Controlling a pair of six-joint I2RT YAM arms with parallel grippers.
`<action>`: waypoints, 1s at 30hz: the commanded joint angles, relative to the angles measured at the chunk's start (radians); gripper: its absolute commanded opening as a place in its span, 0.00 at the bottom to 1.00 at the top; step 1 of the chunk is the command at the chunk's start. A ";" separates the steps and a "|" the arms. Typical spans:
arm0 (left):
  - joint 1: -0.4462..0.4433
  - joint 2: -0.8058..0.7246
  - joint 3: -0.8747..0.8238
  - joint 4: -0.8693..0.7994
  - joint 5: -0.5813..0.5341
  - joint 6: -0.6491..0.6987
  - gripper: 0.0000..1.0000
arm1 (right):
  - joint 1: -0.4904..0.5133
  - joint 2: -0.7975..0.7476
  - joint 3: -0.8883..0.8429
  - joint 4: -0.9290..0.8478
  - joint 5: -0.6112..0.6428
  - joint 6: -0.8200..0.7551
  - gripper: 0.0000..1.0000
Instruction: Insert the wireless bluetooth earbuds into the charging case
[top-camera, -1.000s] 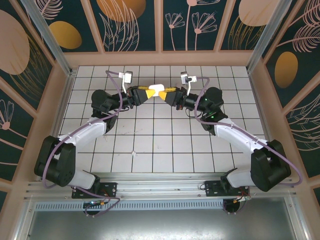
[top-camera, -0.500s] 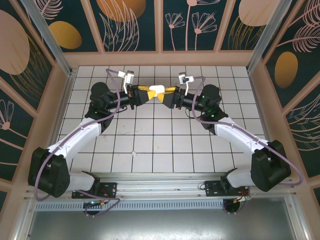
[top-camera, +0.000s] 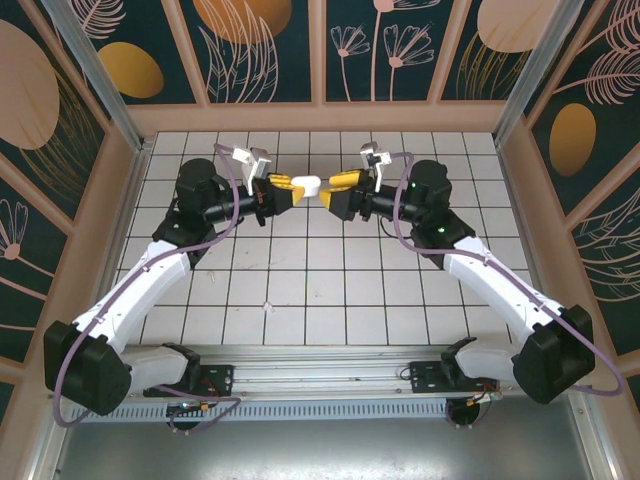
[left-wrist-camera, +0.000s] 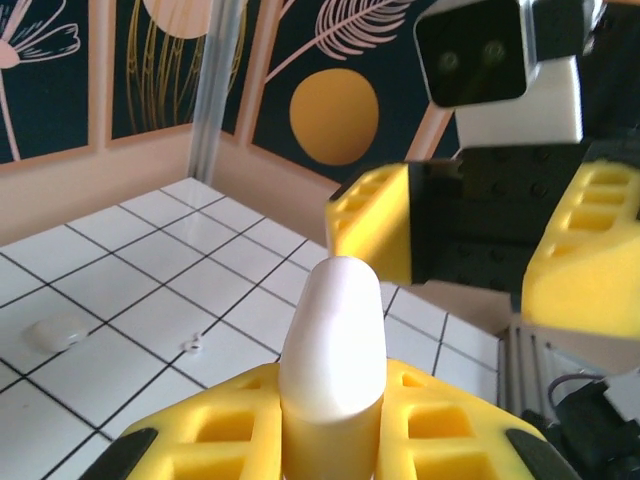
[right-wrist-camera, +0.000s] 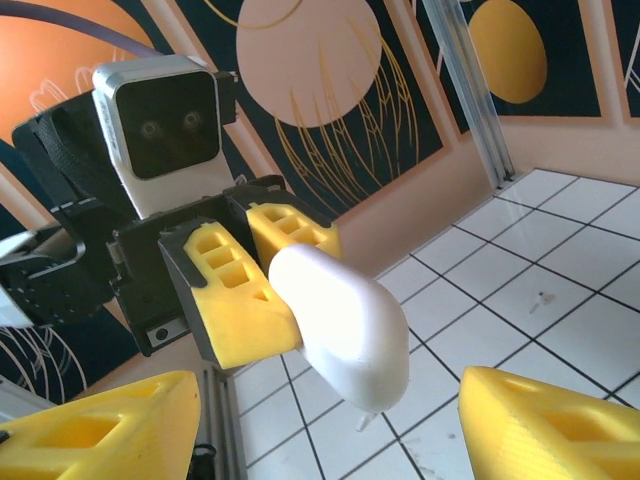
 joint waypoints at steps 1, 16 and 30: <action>-0.005 -0.041 0.005 -0.075 -0.047 0.160 0.07 | 0.003 -0.020 0.052 -0.120 0.019 -0.097 0.70; -0.004 -0.102 -0.152 -0.022 -0.047 0.401 0.02 | 0.044 0.085 0.115 -0.167 -0.085 -0.182 0.71; -0.005 -0.061 -0.158 -0.012 0.064 0.432 0.00 | 0.079 0.169 0.170 -0.245 -0.094 -0.227 0.70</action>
